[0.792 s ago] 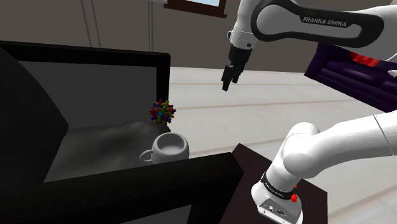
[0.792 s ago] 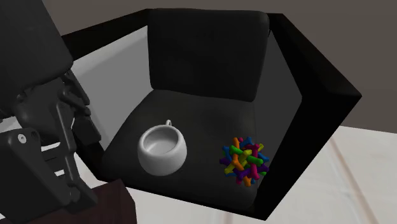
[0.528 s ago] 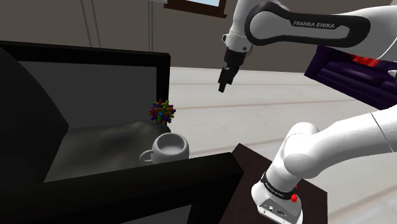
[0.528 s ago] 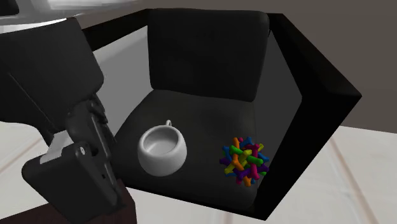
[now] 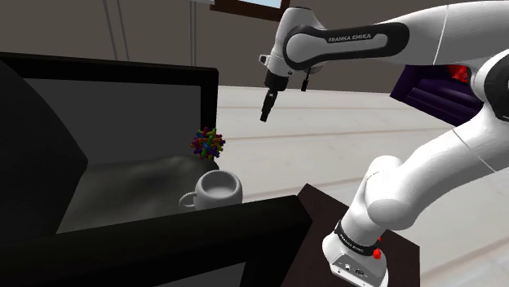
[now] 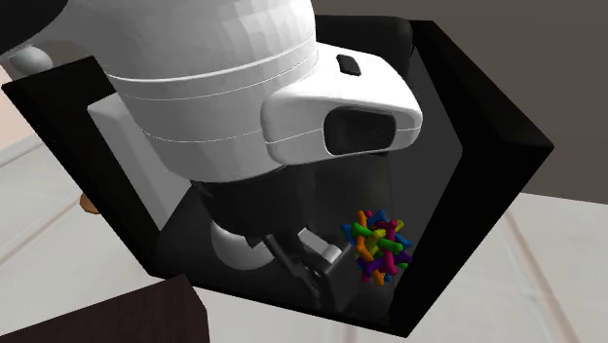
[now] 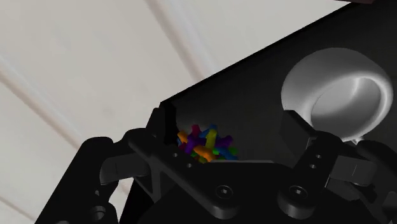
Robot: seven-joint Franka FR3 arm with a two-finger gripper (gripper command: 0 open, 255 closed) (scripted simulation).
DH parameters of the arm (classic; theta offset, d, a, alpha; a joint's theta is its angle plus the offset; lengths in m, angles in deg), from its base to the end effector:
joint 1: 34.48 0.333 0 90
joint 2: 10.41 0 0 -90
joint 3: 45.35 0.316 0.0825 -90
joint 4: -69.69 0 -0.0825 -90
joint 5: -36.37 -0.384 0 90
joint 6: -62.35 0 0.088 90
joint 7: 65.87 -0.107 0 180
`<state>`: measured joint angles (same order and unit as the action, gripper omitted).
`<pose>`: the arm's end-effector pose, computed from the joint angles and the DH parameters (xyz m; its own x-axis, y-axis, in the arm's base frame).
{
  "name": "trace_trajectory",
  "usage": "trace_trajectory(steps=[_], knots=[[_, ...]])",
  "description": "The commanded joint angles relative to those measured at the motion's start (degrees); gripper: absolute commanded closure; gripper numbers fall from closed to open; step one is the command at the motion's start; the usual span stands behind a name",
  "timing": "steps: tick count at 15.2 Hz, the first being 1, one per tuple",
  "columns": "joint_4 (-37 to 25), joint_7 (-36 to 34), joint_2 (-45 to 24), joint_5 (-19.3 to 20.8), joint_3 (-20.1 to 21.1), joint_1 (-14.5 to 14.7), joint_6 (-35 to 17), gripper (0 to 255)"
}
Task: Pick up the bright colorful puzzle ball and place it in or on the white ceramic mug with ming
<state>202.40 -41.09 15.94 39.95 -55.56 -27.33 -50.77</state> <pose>0.4257 -0.0341 0.5244 0.9092 0.4015 0.1099 0.4007 -0.9157 0.0299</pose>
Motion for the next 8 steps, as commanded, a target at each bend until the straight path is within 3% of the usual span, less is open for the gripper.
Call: trace_trajectory(steps=[1, 8], knots=[[-1.0, 5.2, -4.0, -1.4, -1.6, 1.5, -3.6, 0], [-8.5, 24.3, -18.6, -9.7, -5.7, 6.4, -11.1, 0]])
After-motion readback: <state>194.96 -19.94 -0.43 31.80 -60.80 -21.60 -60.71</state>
